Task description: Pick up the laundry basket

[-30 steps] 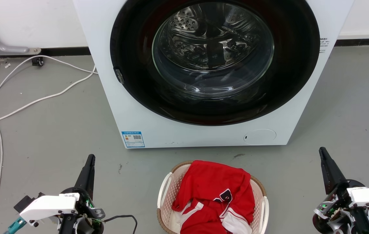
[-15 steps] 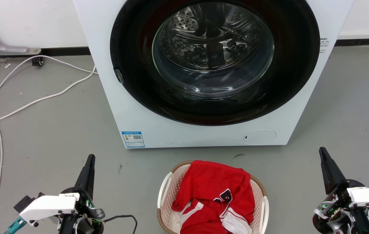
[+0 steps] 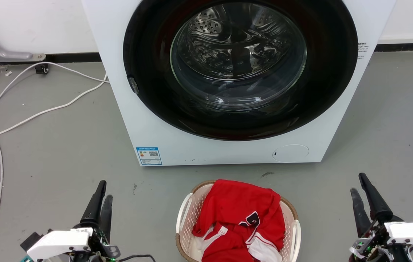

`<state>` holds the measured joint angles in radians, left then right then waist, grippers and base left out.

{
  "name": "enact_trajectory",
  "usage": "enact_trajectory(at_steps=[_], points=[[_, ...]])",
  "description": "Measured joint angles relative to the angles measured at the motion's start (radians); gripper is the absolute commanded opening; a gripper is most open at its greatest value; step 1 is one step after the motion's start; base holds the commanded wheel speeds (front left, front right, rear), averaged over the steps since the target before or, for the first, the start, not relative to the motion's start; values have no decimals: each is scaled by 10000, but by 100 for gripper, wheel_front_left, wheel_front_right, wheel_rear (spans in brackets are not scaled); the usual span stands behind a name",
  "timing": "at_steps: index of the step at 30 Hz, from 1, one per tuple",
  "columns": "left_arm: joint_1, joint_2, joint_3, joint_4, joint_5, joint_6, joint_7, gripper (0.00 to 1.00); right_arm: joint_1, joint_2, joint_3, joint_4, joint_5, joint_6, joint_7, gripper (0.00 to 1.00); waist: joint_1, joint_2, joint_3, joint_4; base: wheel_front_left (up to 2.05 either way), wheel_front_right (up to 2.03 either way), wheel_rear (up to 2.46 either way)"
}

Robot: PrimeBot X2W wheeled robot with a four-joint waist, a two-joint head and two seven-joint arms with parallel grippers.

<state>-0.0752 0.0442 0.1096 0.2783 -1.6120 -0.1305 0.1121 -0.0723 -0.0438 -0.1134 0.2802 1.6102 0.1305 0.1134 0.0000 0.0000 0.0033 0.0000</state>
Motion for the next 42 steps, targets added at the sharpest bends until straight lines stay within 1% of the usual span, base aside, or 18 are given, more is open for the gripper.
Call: enact_trajectory(at_steps=[4, 7, 15, 22, 27, 35, 42], points=[[86, -10, -17, -59, 128, 0, -194, 100, 89, 6, 12, 40, -222, 0, -180, 100, 0, 0, 4, 3, 0, 0, 0], [86, -10, -12, -159, 535, 0, -334, 100, 89, 6, -17, -15, -681, 0, -343, 100, 0, 0, 9, 6, 0, 0, 0], [86, -8, 44, -606, 2186, 44, -708, 100, 94, 4, 138, -625, -2692, 0, -711, 100, 0, 0, 28, 16, 0, 0, 0], [114, -6, -104, -1062, 3701, 267, -997, 100, 122, 4, 357, -1229, -4686, 0, -1005, 100, 0, 0, 44, 38, 0, 0, 0], [197, -2, -263, -1246, 4865, 537, -1198, 100, 166, 4, 560, -1496, -6008, 2, -1206, 100, 1, 0, 51, 51, 0, 0, 0], [292, 2, -487, -1442, 6393, 861, -1507, 100, 337, 2, 635, -1710, -7379, 2, -1498, 100, 0, 0, 52, 71, 0, 0, 0], [314, 4, -627, -1592, 7509, 1022, -1745, 100, 364, 0, 717, -1871, -8473, 2, -1756, 100, 0, 0, 80, 86, 0, 0, 0]])
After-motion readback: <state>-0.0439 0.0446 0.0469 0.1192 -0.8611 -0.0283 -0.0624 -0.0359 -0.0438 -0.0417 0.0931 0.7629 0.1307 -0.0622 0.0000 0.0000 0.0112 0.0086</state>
